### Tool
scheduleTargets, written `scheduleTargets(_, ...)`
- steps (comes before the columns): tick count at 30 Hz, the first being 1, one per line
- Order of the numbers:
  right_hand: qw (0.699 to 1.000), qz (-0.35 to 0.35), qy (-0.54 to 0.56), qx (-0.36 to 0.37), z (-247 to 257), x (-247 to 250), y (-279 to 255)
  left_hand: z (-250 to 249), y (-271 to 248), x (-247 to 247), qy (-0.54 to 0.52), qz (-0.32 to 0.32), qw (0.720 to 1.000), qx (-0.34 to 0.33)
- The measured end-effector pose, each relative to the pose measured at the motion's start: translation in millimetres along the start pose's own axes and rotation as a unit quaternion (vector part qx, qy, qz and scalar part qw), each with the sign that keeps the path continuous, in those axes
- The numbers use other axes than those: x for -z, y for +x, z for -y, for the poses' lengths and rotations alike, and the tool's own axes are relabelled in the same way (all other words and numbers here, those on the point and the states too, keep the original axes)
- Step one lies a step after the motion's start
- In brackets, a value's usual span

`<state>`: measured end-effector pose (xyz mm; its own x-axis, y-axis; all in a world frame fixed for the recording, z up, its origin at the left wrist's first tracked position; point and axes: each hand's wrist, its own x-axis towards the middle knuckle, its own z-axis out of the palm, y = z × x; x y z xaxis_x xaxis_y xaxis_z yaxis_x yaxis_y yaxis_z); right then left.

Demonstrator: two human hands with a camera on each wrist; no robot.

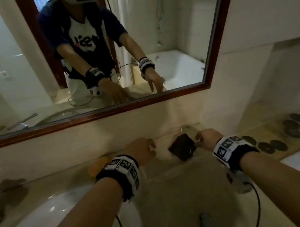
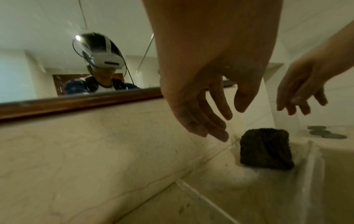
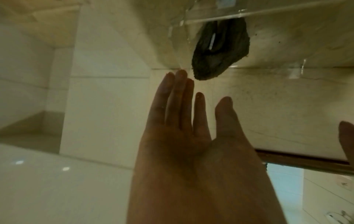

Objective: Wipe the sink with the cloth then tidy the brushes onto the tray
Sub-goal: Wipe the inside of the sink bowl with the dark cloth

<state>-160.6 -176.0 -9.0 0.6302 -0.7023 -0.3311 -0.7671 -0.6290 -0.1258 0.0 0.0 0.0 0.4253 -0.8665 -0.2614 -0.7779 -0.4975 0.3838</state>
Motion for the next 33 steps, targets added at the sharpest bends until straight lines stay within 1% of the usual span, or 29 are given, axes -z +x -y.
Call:
scheduleTargets(1,1.000,0.008,0.011,-0.003,0,-4,11,-1,9,-4,0.003,0.016,1.000,0.008)
scheduleTargets(4,0.998,0.033,0.053,-0.019,2,-17,39,6,30,-17,-0.004,0.036,0.999,0.035)
scheduleTargets(7,0.995,0.052,0.070,-0.039,6,-28,65,13,48,-24,0.006,0.056,0.997,0.048)
scheduleTargets(11,0.992,0.084,0.072,-0.052,11,-38,78,23,60,-28,0.012,0.075,0.995,0.059)
scheduleTargets(14,0.988,0.083,0.106,-0.072,15,-40,82,28,60,-29,0.004,0.082,0.994,0.067)
scheduleTargets(16,0.985,0.069,0.143,-0.070,19,-37,80,30,55,-28,-0.020,0.077,0.994,0.074)
scheduleTargets(19,0.976,0.033,0.211,-0.036,29,-29,69,30,40,-26,-0.096,0.038,0.991,0.089)
scheduleTargets(20,0.966,0.029,0.255,-0.018,33,-25,65,30,34,-24,-0.147,0.020,0.984,0.099)
scheduleTargets(21,0.953,0.034,0.300,-0.001,37,-21,59,31,27,-23,-0.212,0.008,0.971,0.113)
scheduleTargets(23,0.931,0.053,0.360,0.030,49,-15,47,32,13,-17,-0.326,0.007,0.937,0.125)
scheduleTargets(24,0.925,0.067,0.372,0.048,57,-11,38,33,3,-13,-0.360,0.014,0.925,0.122)
scheduleTargets(26,0.911,0.095,0.390,0.092,76,-8,17,38,-21,-5,-0.397,0.024,0.911,0.104)
scheduleTargets(28,0.908,0.107,0.384,0.131,95,-8,-7,45,-51,2,-0.422,0.017,0.902,0.094)
scheduleTargets(30,0.916,0.108,0.357,0.148,114,-10,-33,57,-83,4,-0.457,0.008,0.885,0.091)
scheduleTargets(31,0.915,0.112,0.355,0.153,124,-13,-46,65,-99,3,-0.474,0.006,0.876,0.087)
scheduleTargets(33,0.905,0.124,0.376,0.158,145,-21,-72,82,-130,1,-0.500,-0.003,0.862,0.085)
